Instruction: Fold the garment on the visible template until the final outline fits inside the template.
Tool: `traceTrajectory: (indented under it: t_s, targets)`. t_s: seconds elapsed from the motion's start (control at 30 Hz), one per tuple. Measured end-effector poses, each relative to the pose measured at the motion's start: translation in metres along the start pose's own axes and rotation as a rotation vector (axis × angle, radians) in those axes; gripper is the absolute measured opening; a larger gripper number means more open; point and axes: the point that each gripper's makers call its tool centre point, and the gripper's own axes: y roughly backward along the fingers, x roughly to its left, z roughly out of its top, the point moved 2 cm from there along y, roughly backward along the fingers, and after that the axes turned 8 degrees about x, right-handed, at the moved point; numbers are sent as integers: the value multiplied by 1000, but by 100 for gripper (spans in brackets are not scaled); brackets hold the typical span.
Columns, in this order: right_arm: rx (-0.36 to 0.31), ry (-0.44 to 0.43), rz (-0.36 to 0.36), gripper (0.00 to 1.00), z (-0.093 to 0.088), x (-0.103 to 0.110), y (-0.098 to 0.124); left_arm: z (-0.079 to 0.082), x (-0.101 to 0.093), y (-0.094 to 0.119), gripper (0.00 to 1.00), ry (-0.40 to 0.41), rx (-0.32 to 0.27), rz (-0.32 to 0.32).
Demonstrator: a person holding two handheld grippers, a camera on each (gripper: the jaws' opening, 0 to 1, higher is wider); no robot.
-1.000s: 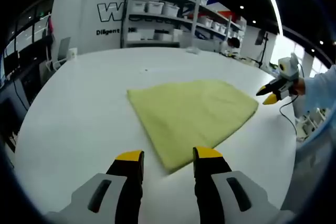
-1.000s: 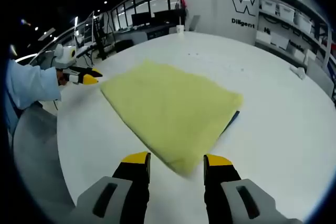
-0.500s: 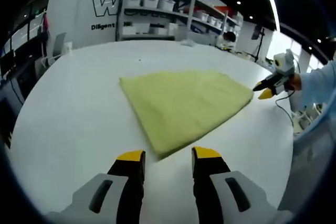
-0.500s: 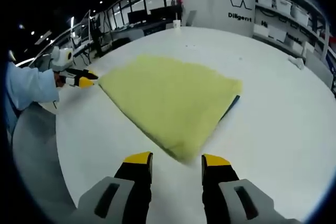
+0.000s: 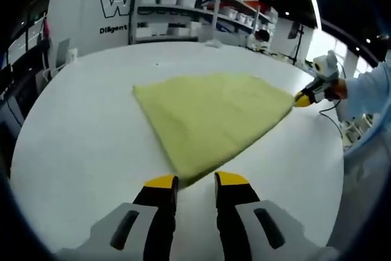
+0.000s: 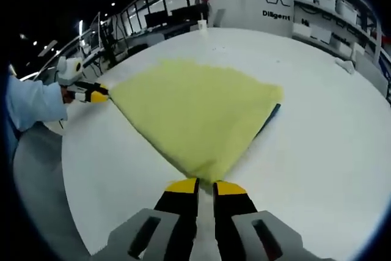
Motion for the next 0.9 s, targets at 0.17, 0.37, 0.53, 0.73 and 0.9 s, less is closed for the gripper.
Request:
traceTrajectory:
  t_s: [0.17, 0.37, 0.53, 0.73, 0.9]
  targets:
    - [16, 48, -5, 0, -1, -3, 1, -3, 4, 0, 0, -51, 30, 32]
    - [44, 144, -42, 0, 0, -14, 7, -3, 8, 0, 0, -34, 31, 31]
    - [114, 236, -89, 0, -10, -25, 7, -3, 9, 1, 0, -45, 42, 38]
    - [68, 208, -53, 0, -7, -18, 8, -5, 7, 2, 0, -51, 52, 36]
    - [36, 159, 12, 19, -3, -6, 7, -5, 7, 2, 0, -40, 54, 34]
